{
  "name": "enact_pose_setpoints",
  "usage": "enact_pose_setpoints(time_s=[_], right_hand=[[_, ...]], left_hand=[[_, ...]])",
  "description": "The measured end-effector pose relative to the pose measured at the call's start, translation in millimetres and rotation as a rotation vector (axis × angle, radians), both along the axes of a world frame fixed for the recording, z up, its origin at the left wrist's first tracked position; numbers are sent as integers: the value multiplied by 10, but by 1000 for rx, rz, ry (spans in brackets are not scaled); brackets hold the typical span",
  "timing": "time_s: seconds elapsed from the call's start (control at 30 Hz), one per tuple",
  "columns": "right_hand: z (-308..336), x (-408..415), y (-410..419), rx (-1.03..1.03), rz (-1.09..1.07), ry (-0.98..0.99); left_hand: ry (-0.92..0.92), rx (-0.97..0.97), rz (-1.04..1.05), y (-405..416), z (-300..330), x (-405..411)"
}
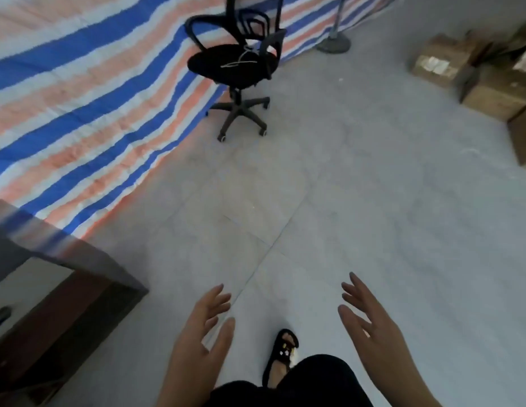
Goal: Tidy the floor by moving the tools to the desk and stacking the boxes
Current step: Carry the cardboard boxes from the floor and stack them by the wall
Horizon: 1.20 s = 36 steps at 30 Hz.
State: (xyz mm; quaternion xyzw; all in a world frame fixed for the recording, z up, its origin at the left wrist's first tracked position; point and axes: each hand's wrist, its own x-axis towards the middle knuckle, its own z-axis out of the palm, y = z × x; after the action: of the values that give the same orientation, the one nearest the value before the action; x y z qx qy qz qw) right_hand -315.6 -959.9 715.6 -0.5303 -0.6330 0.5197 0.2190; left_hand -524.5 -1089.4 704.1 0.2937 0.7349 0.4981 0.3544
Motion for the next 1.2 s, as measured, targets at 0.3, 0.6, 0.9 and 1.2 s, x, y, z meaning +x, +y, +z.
enact_pose_setpoints(time_s=[0.3, 0.6, 0.9, 1.2], right_hand=[[-125, 681, 775, -34, -266, -2], [-230, 689, 2008, -52, -458, -6], [-125, 512, 3590, -31, -692, 18], [-266, 1333, 4779, -44, -979, -45]], left_hand=[[52, -10, -292, 1480, -8, 345], [106, 9, -496, 3200, -98, 279], [259, 44, -792, 5339, -2, 156], [241, 18, -1007, 7162, -143, 1058]])
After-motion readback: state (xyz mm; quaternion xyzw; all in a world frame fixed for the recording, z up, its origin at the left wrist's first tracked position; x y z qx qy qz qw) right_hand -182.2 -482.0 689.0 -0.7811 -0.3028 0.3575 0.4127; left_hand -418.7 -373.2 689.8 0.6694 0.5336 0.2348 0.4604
